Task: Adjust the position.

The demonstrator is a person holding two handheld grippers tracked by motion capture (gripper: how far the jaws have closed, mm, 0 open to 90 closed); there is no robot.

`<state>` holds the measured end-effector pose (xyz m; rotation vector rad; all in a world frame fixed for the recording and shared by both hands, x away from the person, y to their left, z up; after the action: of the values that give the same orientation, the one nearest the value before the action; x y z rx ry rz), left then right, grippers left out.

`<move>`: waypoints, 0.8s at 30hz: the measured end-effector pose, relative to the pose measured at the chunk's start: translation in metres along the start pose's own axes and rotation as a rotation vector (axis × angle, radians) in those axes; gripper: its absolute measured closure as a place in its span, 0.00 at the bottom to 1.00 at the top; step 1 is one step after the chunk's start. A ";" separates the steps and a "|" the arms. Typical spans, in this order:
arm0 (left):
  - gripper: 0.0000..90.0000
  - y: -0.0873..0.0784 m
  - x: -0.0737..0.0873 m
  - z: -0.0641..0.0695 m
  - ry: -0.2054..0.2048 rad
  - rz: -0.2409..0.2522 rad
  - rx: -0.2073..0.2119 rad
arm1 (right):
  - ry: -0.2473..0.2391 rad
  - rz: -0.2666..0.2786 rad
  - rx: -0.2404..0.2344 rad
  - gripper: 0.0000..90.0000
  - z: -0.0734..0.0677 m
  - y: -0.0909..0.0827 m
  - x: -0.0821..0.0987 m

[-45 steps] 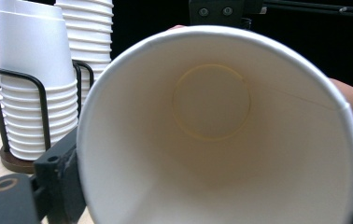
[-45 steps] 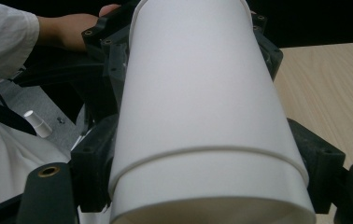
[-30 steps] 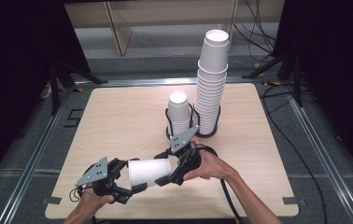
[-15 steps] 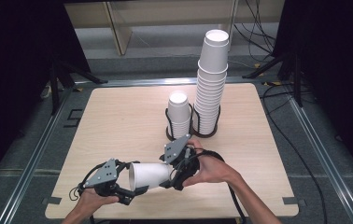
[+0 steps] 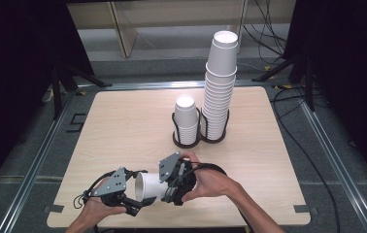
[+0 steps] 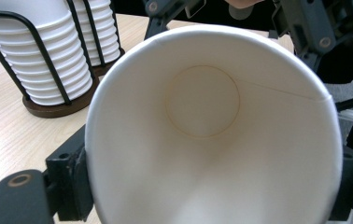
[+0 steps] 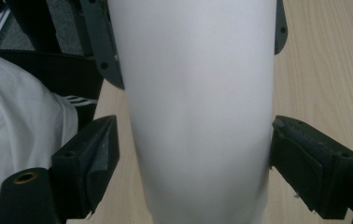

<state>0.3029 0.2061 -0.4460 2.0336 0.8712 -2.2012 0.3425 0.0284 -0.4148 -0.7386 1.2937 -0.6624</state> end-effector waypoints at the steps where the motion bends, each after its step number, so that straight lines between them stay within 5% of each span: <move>1: 0.16 0.000 0.000 0.000 0.010 -0.011 -0.004 | 0.003 -0.004 0.001 0.19 0.000 0.001 0.000; 7: 0.16 0.000 0.001 0.001 0.021 -0.039 -0.007 | -0.013 -0.011 -0.007 0.19 -0.001 0.009 -0.002; 8: 0.16 0.000 0.001 -0.001 0.047 -0.047 -0.007 | -0.006 -0.019 -0.007 0.19 -0.001 0.009 -0.002; 11: 0.16 0.001 0.001 0.001 0.045 -0.045 -0.008 | -0.031 -0.017 -0.007 0.19 0.000 0.013 -0.002; 23: 0.16 0.003 0.002 0.004 0.027 -0.042 0.010 | -0.007 -0.028 -0.041 0.24 -0.003 0.021 0.001; 24: 0.16 0.003 0.002 0.004 0.025 -0.034 0.012 | -0.034 -0.021 -0.036 0.24 -0.002 0.021 0.000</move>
<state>0.2997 0.2024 -0.4489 2.0720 0.9038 -2.2080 0.3414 0.0404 -0.4317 -0.7904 1.2712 -0.6425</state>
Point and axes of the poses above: each handheld gripper's, and its own axes: y roughly forward along the jaws, x roughly out of its underside, z roughly to its right, the point moved 3 cm from there along y, roughly forward along the jaws
